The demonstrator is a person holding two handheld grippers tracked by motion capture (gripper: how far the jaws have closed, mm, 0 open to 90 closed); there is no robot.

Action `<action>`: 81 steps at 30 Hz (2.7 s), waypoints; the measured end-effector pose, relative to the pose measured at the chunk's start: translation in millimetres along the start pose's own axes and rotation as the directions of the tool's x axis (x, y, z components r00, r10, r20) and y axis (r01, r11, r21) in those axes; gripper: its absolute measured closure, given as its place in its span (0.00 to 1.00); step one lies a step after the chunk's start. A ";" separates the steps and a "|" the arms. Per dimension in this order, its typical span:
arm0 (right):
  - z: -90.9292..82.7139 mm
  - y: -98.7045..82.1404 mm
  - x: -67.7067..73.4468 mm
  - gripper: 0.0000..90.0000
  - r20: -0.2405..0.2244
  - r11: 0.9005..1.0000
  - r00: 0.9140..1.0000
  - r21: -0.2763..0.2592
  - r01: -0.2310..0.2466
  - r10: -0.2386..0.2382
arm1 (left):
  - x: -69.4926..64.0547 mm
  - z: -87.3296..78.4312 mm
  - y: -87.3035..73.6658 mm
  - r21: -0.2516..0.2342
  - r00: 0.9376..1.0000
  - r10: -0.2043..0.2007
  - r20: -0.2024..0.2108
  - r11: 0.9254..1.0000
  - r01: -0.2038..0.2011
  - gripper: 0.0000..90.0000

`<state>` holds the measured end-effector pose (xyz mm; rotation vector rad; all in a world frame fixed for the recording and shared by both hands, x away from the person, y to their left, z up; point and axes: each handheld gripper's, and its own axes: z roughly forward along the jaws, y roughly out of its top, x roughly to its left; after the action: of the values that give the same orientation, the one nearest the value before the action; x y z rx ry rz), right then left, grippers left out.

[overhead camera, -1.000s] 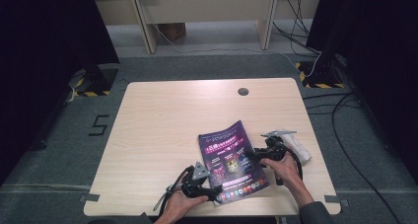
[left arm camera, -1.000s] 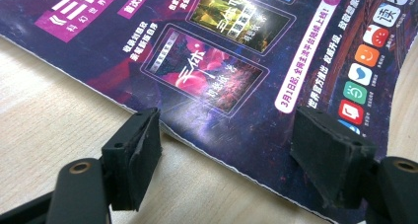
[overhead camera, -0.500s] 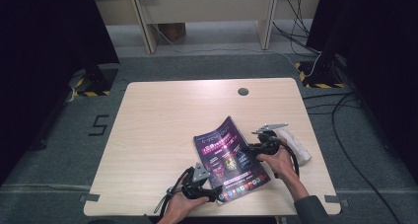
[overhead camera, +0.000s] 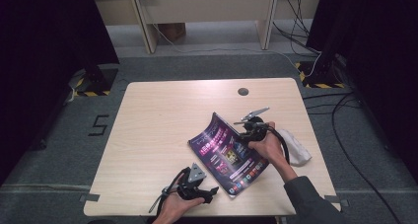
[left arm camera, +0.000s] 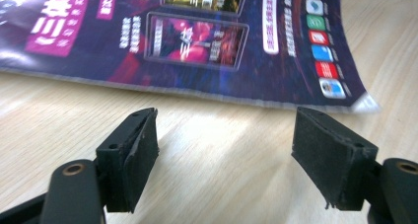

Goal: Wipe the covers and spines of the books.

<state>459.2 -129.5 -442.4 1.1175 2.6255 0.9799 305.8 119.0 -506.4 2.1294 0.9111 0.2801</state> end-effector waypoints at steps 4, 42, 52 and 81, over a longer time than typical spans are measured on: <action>-8.0 14.7 3.1 0.94 0.054 0.999 0.998 0.017 0.043 -0.043 | 6.9 -10.9 -3.9 -0.007 1.000 -0.015 -0.008 1.000 0.015 0.26; -26.6 79.1 56.3 0.94 0.224 0.930 0.907 0.181 0.320 -0.356 | 24.8 -21.0 -9.5 0.004 0.998 -0.060 -0.029 0.998 0.060 0.24; -5.8 60.6 70.0 0.94 0.109 0.911 0.922 0.230 0.341 -0.373 | 32.6 -23.7 -10.3 -0.002 0.995 -0.075 -0.064 0.997 0.075 0.23; 42.7 17.1 85.5 0.76 -0.029 0.912 0.955 0.288 0.292 -0.297 | 35.0 -22.3 -12.8 0.005 0.994 -0.074 -0.077 0.997 0.075 0.23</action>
<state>422.9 -40.3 -454.1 0.7320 2.8766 0.5381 313.9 161.6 -504.4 2.0989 1.0353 0.3220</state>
